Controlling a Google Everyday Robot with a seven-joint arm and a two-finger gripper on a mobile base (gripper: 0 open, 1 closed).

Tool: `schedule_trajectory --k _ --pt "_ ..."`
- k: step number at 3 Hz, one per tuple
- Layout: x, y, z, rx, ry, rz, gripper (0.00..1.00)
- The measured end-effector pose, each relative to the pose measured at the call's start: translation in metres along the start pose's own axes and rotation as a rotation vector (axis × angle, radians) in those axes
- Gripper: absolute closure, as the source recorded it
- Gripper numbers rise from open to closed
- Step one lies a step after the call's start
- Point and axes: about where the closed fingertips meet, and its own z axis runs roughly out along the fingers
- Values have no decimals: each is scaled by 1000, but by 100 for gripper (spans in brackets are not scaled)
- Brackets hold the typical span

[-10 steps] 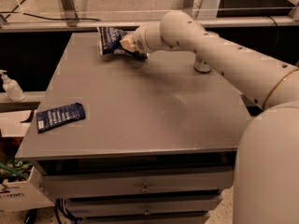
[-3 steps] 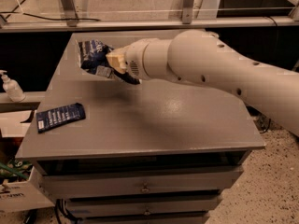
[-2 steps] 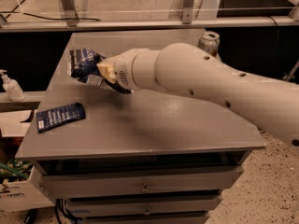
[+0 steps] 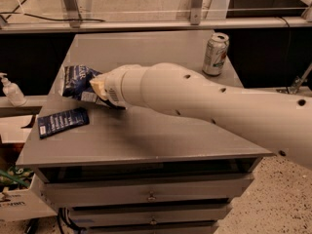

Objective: Move blue chip bag near rxbar blueberry

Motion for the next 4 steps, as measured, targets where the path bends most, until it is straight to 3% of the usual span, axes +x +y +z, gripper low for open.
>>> schedule_trajectory --k 1,4 --pt "8 10 13 -18 22 13 82" --pt "6 28 22 -67 33 62 12"
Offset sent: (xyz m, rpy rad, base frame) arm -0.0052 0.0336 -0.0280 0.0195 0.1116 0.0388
